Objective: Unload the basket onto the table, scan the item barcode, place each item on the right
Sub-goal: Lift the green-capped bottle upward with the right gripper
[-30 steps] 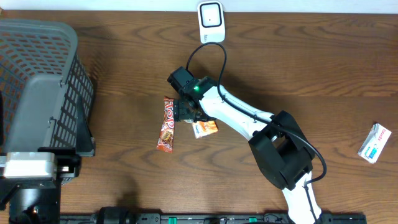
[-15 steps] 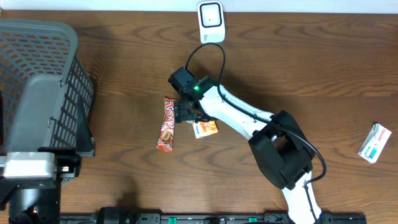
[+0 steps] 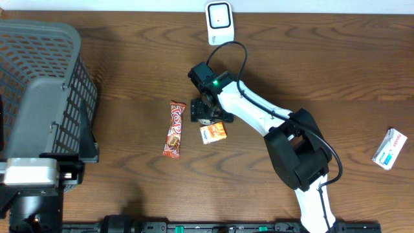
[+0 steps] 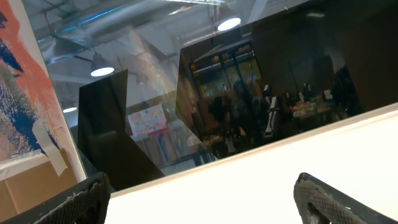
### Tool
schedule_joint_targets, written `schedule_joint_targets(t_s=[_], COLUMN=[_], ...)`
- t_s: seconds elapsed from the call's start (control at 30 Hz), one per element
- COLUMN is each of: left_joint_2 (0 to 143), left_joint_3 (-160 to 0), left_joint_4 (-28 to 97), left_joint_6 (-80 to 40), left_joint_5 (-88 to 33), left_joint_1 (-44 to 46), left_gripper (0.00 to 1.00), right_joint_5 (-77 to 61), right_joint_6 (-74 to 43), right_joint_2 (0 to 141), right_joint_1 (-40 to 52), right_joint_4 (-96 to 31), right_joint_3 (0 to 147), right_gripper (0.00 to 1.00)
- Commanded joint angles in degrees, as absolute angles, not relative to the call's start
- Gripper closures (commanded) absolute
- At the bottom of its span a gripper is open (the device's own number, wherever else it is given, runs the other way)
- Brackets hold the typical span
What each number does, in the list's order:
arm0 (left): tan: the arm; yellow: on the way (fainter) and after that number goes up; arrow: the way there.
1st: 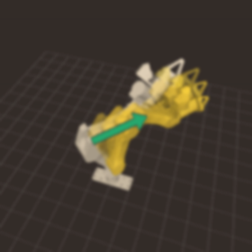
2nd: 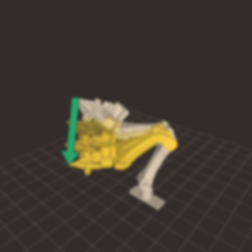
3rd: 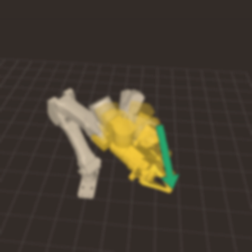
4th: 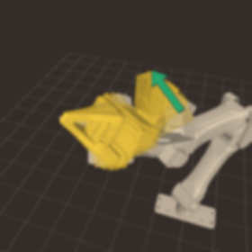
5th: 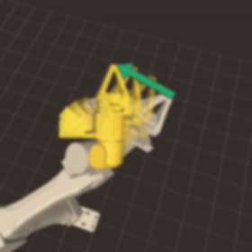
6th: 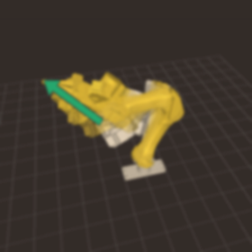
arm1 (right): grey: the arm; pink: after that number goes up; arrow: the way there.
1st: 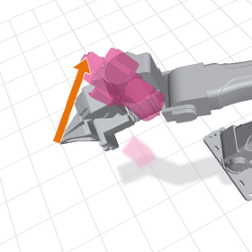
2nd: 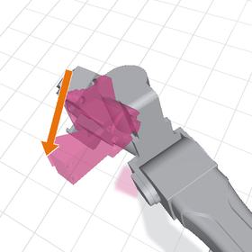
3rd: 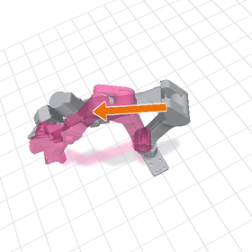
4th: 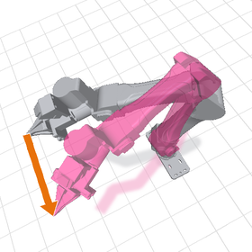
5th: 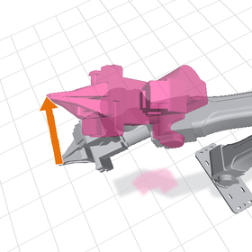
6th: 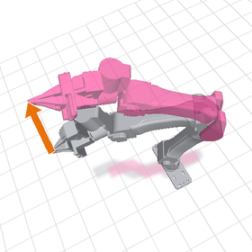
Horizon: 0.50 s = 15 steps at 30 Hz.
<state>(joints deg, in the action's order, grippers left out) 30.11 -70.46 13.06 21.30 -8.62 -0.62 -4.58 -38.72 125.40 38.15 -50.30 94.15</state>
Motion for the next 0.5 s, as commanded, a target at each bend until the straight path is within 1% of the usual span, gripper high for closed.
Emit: schedule_joint_targets(t_s=[0.0,0.17,0.3,0.47], left_joint_2=[29.4,29.4,29.4,29.4], left_joint_3=[-70.3,-70.3,-70.3,-70.3], left_joint_4=[12.8,12.8,12.8,13.0], left_joint_6=[22.2,22.2,22.2,22.2], left_joint_5=[-8.3,-8.3,-8.3,-8.3], left_joint_1=[-0.4,-0.4,-0.4,-0.4], left_gripper=[0.06,0.06,0.06,0.06], right_joint_5=[-3.2,1.6,6.9,9.2], right_joint_6=[-39.2,-35.0,-31.8,-21.3], right_joint_2=[128.6,128.6,128.5,128.5], right_joint_1=[38.0,37.8,36.4,35.0], right_joint_4=[-51.9,-55.6,-62.4,-66.1], right_joint_3=[94.2,94.7,95.7,96.4], right_gripper=[0.22,0.23,0.23,0.19])
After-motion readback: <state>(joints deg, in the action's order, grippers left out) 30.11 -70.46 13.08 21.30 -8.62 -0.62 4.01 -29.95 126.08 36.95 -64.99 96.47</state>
